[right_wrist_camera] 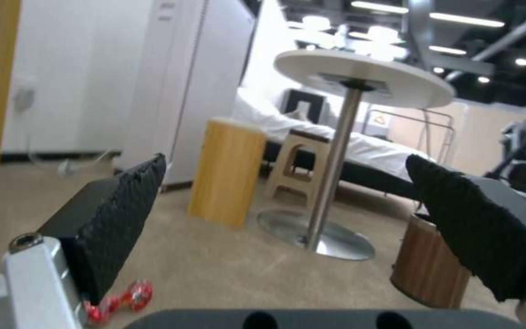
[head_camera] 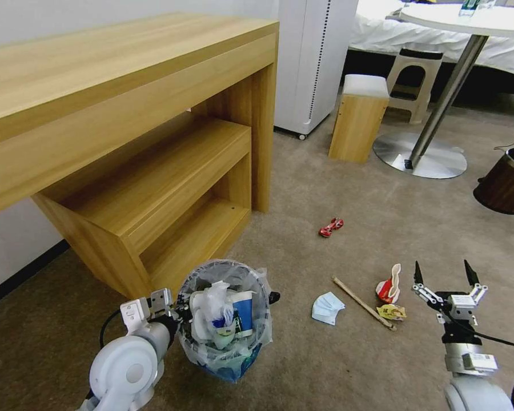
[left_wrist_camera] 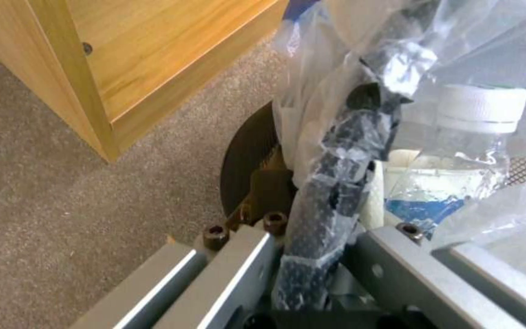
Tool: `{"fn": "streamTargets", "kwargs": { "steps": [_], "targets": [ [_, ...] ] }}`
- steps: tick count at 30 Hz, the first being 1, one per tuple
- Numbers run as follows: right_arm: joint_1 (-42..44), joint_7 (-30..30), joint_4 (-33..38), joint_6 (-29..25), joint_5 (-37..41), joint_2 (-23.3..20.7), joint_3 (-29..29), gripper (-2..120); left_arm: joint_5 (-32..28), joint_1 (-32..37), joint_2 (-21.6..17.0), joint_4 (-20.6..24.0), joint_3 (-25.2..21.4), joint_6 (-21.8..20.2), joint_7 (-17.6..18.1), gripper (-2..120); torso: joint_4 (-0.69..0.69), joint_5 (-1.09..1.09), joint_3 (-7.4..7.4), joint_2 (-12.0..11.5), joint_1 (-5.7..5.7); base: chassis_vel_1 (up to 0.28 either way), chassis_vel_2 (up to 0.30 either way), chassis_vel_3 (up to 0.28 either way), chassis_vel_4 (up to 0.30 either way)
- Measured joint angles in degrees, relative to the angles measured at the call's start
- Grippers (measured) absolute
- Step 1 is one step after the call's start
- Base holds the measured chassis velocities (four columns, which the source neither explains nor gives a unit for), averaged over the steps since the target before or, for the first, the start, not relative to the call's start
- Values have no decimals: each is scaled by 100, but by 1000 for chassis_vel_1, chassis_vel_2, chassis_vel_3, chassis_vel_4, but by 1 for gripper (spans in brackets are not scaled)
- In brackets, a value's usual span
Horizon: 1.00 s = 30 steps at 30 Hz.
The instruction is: Pick up the trash bin and place the garbage on the floor into it.
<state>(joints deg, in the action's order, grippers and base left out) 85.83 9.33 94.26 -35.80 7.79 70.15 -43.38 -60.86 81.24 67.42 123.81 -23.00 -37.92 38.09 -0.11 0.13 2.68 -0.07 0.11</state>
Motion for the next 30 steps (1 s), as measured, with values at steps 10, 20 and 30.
{"fn": "streamTargets", "kwargs": {
  "steps": [10, 20, 30],
  "targets": [
    [-2, -33, 67, 83, -13, -134, -58, 100, -66, -42, -204, -41, -44, 9, -8, 0, 0, 1, 0, 0, 0, 0, 0, 0, 0],
    [49, -91, 64, 89, 146, -607, -37, 100, -98, -52, -239, -84, -38, 16, 20, 0, 0, 0, 0, 0, 0, 0, 0, 0, 0],
    [83, -67, 87, 150, 62, -680, 91, 100, -122, -57, -270, -111, -61, 24, 25, 0, 0, 0, 0, 0, 0, 0, 0, 0, 0]
  ]
}}
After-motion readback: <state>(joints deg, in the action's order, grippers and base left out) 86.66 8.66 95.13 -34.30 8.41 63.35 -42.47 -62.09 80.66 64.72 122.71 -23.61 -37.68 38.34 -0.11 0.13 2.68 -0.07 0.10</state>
